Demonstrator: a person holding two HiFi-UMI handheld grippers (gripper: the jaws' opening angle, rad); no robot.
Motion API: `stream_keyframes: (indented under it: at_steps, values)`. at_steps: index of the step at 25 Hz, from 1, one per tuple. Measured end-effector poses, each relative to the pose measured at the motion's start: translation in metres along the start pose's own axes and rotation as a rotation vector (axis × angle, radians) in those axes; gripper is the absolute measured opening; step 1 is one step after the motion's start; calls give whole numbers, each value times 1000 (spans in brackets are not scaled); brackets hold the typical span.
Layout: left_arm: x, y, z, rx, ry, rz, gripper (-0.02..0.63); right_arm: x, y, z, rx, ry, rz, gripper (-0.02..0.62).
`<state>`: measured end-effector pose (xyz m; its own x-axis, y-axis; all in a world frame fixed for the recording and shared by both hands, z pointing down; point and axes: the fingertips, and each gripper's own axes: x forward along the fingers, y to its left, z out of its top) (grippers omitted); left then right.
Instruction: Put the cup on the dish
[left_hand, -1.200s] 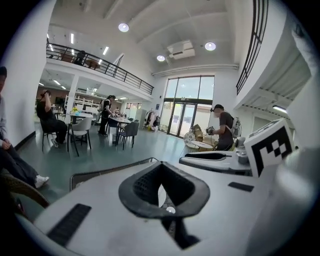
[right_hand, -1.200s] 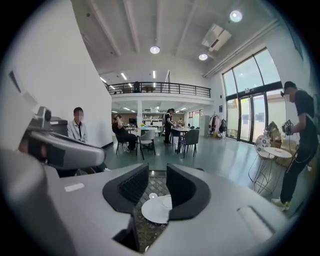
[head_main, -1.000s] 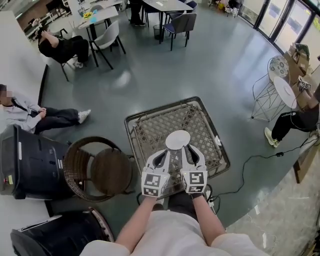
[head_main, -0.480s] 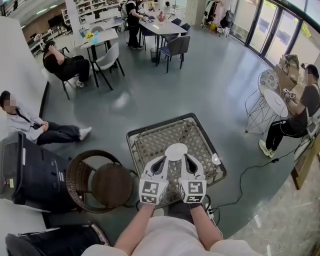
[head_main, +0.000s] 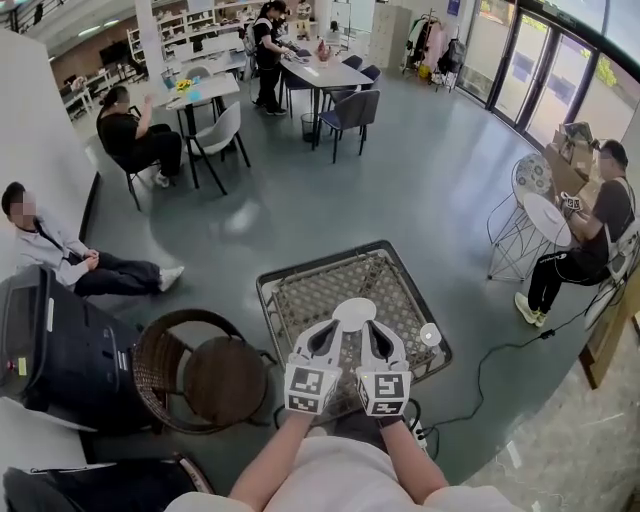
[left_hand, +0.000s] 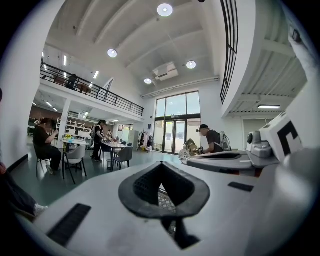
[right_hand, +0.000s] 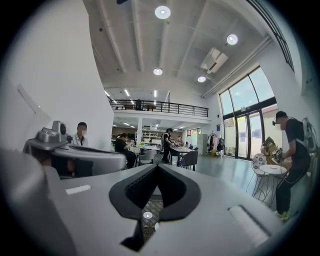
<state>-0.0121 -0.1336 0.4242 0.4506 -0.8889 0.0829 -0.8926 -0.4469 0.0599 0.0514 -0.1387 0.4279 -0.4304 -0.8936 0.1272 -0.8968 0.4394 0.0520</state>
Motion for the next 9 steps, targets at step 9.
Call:
stream_keyframes:
  at_steps: [9]
  values:
    - [-25,33,-21,-21,5,36,3,-3,49,-24,-18,21,52,-2]
